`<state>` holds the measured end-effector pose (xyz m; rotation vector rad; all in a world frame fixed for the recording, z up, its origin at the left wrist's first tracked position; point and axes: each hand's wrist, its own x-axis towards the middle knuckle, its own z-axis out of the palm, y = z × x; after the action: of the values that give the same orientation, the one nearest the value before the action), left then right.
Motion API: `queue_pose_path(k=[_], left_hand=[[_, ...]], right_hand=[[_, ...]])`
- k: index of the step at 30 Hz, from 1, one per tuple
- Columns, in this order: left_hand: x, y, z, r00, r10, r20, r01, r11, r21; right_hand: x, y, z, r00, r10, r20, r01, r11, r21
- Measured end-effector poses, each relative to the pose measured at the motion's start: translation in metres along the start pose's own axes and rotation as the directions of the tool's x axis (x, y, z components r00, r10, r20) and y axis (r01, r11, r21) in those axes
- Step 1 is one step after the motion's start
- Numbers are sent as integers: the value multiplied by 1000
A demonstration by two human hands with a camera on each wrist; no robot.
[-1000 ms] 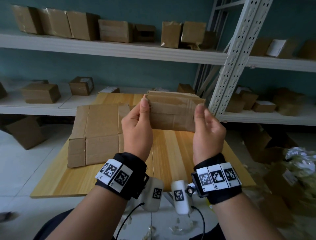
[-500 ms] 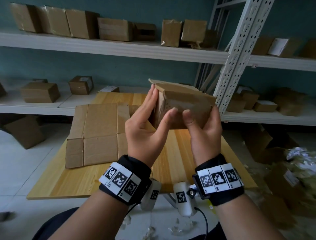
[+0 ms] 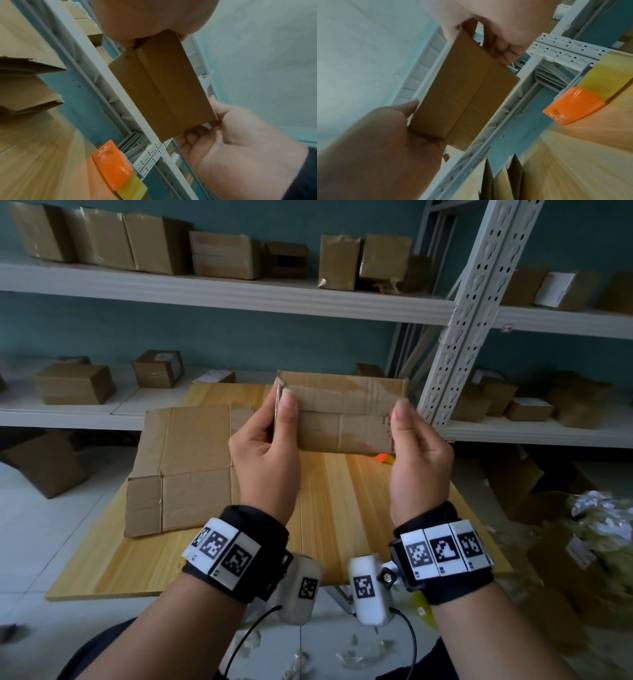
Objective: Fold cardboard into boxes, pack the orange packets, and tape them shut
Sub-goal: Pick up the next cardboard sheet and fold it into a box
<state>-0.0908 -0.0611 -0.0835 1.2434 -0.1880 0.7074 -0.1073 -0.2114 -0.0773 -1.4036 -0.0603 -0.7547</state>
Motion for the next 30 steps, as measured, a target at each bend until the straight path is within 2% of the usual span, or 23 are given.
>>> queue_pose_path(k=[6,9,14,17,20,23,25,28,30], left_hand=[[9,8,-8,997,-70,43,70,998,7],[5,11,-8,995,-45,88,39,997,61],[6,9,-11,996,-13,87,6,996,87],[7,10,-11,996,-12,85,5,997,79],[4,10,-9,996,39,83,-48,994,99],[3,7,-9,993,118,20,-120,985,126],[3,8,-8,991,134,0,-133,982,133],[1,9,-6,992,102,68,-111,984,140],[-1,7,-7,986,129,103,-145,976,165]], right_hand=[[5,-1,-8,999,46,-3,-46,998,32],[4,-3,-7,999,11,-34,-13,999,-48],[8,1,-9,991,97,-95,-98,995,-7],[11,6,-9,991,44,-123,-51,997,-54],[6,7,-8,997,53,-62,-56,997,-54],[3,6,-7,999,17,52,-15,999,-31],[1,6,-6,998,-38,45,42,995,-94],[1,10,-3,997,-65,34,70,987,-148],[1,8,-1,997,20,73,-13,995,-100]])
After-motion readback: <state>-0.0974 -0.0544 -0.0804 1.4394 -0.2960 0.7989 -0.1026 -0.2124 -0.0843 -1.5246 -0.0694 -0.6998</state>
